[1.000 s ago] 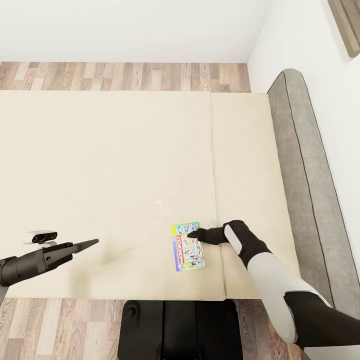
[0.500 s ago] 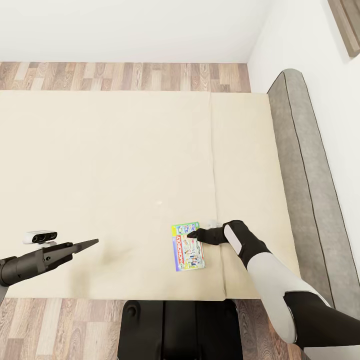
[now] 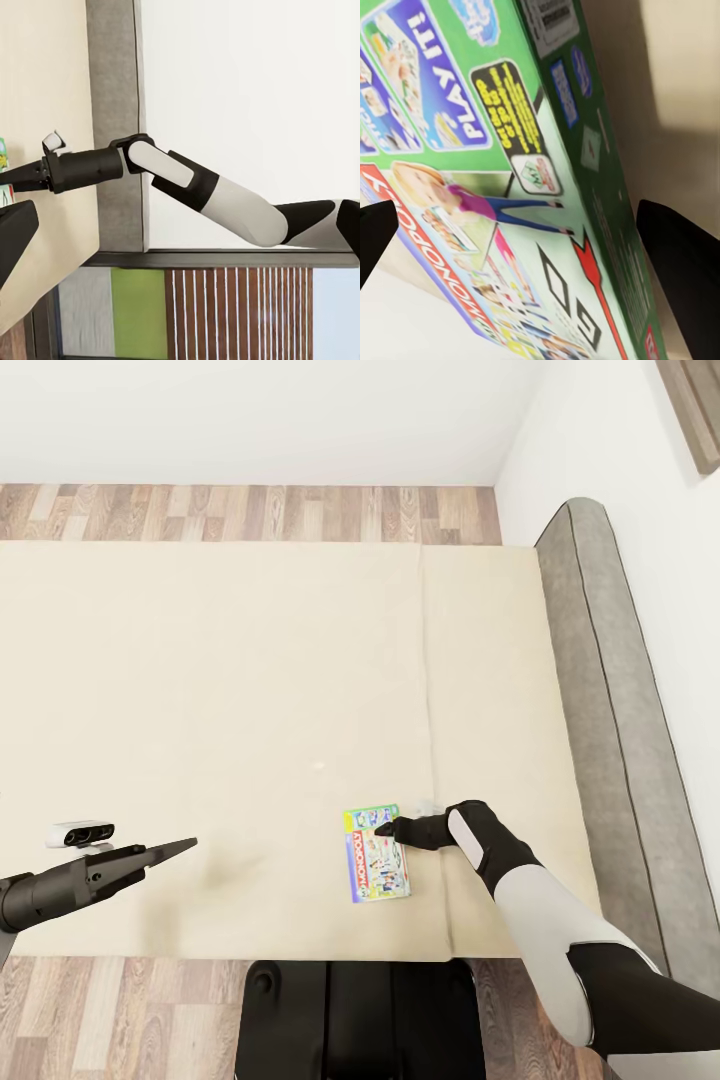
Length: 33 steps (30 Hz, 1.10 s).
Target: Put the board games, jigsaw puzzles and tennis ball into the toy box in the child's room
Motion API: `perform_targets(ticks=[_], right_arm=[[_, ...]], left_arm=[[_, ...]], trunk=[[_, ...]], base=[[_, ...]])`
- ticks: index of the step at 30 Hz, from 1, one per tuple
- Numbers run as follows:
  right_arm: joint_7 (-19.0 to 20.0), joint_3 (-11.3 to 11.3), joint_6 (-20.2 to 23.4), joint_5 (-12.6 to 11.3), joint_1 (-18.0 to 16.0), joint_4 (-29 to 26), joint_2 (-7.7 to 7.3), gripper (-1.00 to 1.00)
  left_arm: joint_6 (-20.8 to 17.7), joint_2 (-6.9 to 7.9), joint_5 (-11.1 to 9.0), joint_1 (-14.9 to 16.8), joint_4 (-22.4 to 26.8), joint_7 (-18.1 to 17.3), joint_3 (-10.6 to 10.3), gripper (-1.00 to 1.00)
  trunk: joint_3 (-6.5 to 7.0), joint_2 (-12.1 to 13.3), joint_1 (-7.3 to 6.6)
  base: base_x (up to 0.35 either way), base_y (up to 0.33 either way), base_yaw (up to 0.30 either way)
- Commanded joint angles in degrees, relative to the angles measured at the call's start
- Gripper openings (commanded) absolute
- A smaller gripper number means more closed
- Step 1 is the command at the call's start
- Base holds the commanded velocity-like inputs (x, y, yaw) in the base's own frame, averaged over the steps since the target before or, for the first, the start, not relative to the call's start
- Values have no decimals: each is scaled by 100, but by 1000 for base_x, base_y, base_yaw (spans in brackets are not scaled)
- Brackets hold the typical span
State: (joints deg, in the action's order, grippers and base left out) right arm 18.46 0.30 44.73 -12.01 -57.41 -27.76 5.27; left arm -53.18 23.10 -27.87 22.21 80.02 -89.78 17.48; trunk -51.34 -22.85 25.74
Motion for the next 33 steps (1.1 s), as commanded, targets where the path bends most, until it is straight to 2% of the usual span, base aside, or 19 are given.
perform_targets(ticks=[1, 33], right_arm=[[-8, 6, 18, -29, 2, -1, 0, 100], [33, 5, 18, -32, 2, -1, -7, 100]], left_arm=[[-61, 1, 2, 3, 1, -22, -3, 100], [-61, 1, 1, 3, 2, -22, 1, 100]], trunk=[[-6, -7, 5], [-6, -7, 5]], base=[[0, 70, 0], [0, 23, 0]])
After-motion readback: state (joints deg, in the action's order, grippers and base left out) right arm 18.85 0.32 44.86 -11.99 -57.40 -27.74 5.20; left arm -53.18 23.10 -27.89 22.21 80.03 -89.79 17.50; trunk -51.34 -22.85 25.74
